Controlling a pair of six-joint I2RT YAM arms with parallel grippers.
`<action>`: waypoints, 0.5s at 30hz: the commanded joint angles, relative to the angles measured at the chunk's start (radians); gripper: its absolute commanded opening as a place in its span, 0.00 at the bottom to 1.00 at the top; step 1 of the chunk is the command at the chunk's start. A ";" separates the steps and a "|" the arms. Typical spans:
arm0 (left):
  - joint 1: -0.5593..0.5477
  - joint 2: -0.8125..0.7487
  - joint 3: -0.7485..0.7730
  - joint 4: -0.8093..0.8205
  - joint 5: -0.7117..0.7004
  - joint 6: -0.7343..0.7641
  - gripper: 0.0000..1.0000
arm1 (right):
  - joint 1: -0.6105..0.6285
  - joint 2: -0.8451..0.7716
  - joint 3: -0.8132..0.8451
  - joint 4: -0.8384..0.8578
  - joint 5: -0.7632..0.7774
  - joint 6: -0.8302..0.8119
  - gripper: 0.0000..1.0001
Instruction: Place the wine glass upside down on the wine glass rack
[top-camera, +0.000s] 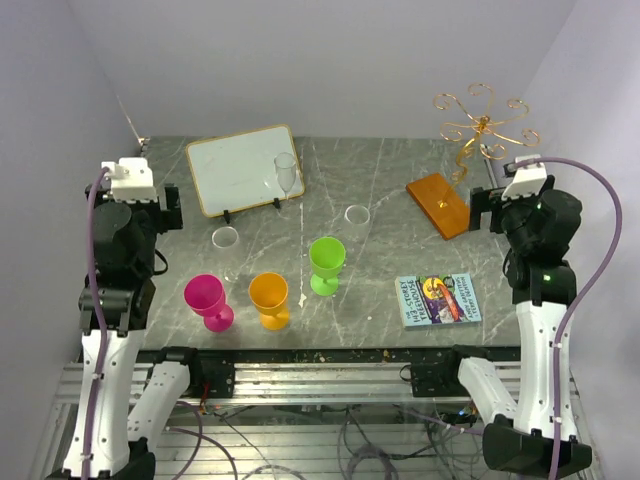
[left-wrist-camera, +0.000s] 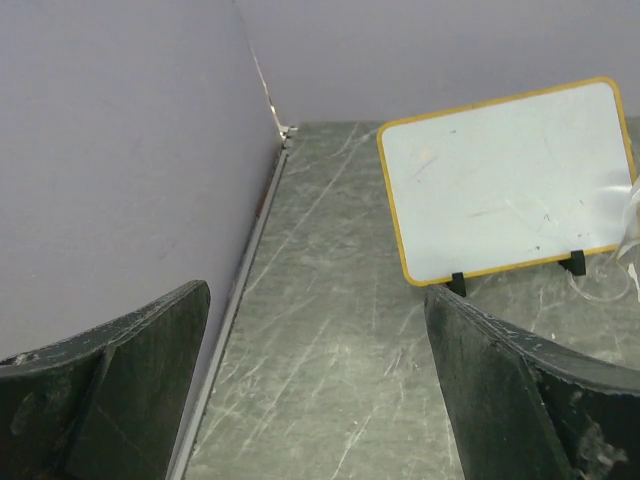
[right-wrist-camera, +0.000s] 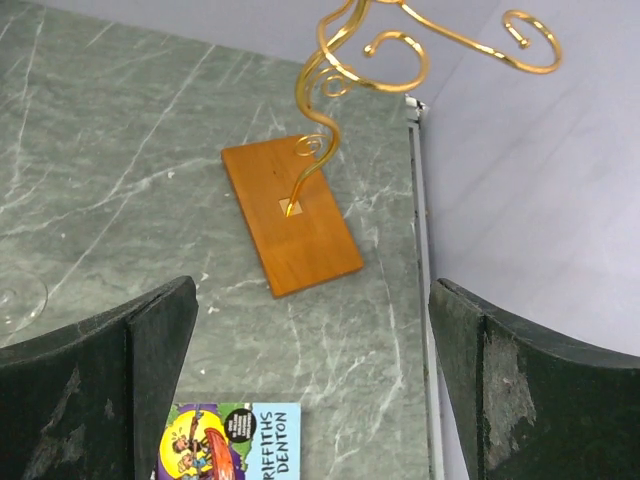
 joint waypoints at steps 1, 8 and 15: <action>0.021 0.041 0.017 0.013 0.085 -0.001 0.99 | -0.028 0.023 0.071 -0.036 -0.009 0.030 1.00; 0.039 0.101 0.026 0.010 0.186 0.001 0.99 | -0.059 0.097 0.182 -0.082 -0.012 0.063 1.00; 0.051 0.137 0.044 -0.009 0.305 0.035 0.99 | -0.075 0.151 0.283 -0.125 -0.050 0.049 1.00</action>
